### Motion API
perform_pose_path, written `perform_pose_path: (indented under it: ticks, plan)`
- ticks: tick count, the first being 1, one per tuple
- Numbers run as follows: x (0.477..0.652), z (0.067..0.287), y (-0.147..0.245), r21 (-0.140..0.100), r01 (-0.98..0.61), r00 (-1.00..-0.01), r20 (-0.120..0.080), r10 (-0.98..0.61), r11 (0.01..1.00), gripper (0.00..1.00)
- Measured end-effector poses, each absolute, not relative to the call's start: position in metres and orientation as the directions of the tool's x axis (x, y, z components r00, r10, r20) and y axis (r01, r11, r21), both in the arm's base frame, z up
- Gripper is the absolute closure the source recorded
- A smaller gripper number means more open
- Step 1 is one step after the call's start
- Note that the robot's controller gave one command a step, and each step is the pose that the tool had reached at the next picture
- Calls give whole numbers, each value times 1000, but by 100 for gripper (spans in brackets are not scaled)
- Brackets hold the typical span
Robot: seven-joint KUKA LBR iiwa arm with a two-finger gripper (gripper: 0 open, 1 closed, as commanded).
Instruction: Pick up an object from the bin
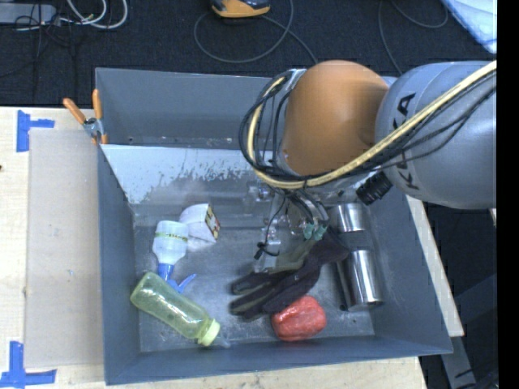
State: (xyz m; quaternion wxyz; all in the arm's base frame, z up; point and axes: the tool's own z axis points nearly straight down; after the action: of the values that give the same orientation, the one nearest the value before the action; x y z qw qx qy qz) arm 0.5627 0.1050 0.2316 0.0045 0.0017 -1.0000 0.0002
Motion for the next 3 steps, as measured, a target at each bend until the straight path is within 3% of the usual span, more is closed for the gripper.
perform_pose_path:
  ticks: [1,2,3]
  plan:
    - [564,236,104,0,-1,-1000,1,-1,1000,0]
    - [563,202,84,2,-64,-998,-1,-64,998,0]
    - [541,155,56,0,-23,-1000,4,-23,1000,0]
